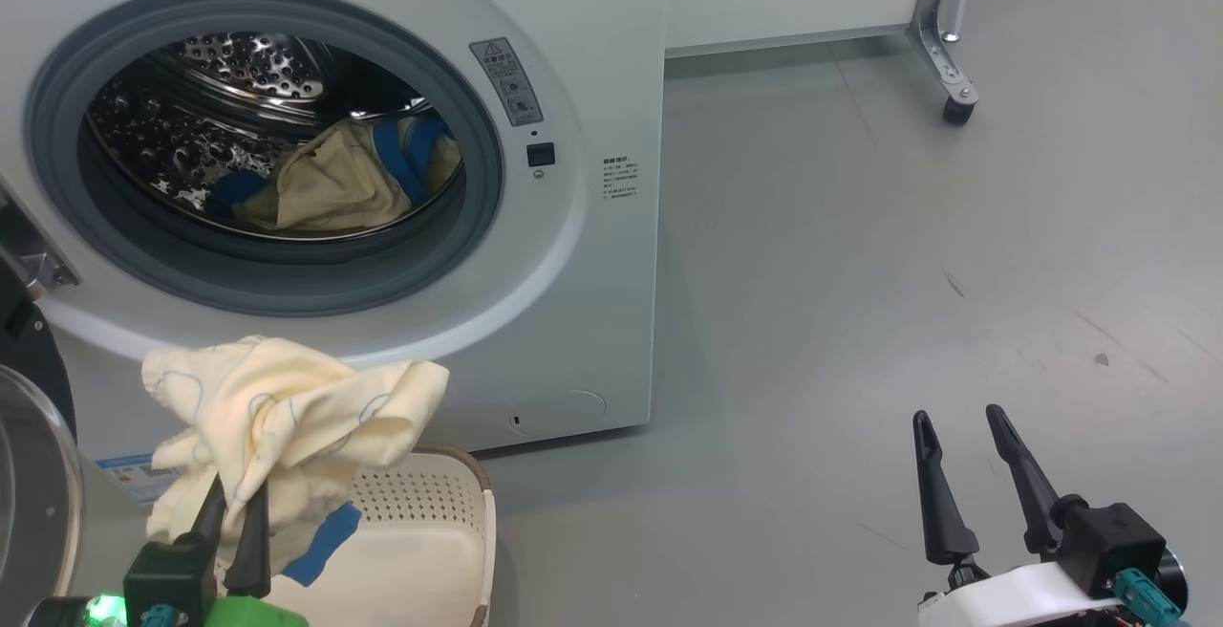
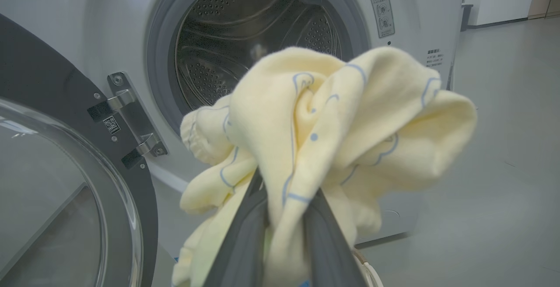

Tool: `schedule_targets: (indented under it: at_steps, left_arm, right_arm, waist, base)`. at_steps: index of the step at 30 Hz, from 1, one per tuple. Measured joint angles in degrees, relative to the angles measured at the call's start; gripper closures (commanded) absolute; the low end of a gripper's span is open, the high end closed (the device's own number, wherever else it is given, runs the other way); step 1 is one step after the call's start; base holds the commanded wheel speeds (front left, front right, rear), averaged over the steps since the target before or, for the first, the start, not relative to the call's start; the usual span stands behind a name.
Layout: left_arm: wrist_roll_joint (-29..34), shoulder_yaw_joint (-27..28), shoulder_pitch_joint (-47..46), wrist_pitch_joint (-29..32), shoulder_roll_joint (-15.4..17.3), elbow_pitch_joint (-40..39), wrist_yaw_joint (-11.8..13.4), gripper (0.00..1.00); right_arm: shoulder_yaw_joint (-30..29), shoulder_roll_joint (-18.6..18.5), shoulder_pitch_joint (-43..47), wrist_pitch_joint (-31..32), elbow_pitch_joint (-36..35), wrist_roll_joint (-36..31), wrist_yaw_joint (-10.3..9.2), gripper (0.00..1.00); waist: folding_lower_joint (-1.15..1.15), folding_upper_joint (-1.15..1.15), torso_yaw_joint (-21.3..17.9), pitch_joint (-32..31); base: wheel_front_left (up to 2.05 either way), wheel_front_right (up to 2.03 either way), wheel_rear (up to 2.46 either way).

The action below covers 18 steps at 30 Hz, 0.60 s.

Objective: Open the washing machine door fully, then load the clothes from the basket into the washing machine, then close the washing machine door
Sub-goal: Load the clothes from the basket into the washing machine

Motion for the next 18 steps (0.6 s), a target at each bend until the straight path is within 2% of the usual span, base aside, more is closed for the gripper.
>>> schedule_targets:
  at_steps: [18]
  left_arm:
    - [-0.57, -0.16, 2.63, 1.07, 0.02, -3.04, 0.57, 1.0]
  right_arm:
    - [0.53, 0.33, 1.29, -0.01, -1.43, 0.01, -0.51, 0.0]
  waist:
    - [0.0, 0.0, 0.81, -0.15]
  base:
    - [0.0, 0.0, 0.0]
